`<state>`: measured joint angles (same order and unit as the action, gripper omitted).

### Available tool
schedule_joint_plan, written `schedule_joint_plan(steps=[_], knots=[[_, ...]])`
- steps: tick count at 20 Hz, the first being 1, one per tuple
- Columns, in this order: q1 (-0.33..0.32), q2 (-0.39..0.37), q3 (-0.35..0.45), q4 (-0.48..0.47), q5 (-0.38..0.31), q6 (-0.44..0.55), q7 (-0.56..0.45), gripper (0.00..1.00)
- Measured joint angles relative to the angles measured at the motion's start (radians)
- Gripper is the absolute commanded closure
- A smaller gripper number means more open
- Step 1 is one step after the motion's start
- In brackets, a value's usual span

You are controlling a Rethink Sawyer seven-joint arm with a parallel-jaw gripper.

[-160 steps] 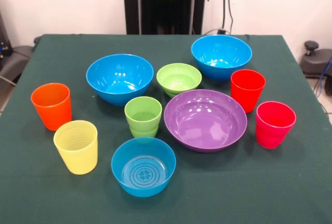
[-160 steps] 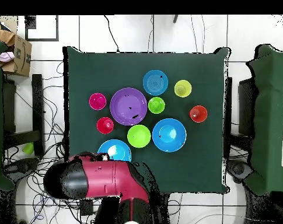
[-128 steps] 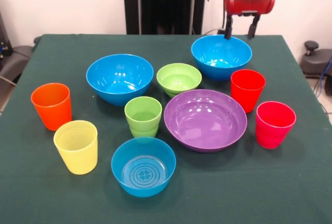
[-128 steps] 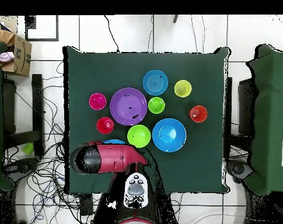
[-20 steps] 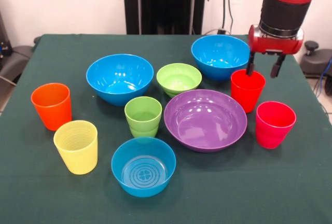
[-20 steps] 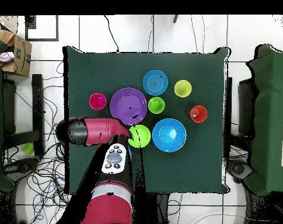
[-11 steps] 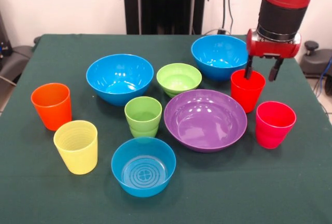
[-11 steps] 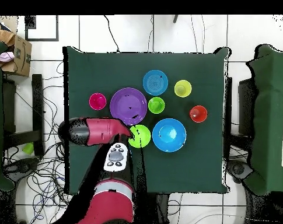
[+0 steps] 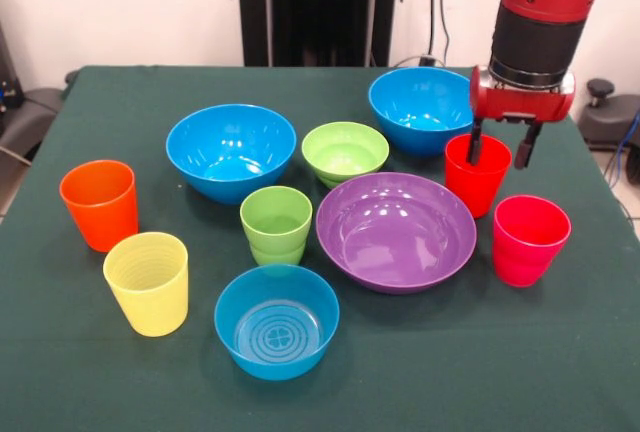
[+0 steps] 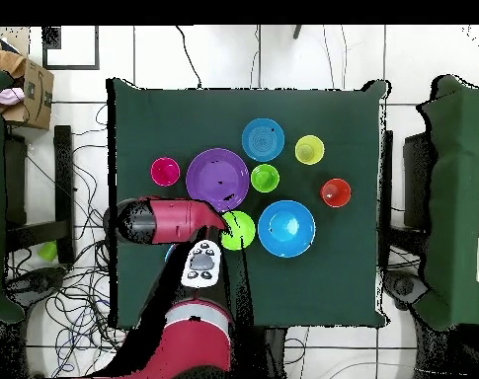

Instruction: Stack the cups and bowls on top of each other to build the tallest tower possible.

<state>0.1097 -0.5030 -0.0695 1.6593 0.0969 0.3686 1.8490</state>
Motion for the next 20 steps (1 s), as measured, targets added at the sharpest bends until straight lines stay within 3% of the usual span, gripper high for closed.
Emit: schedule_joint_plan(steps=[20], knots=[[0.002, 0.059, 0.000, 0.001, 0.000, -0.037, 0.000, 0.00]])
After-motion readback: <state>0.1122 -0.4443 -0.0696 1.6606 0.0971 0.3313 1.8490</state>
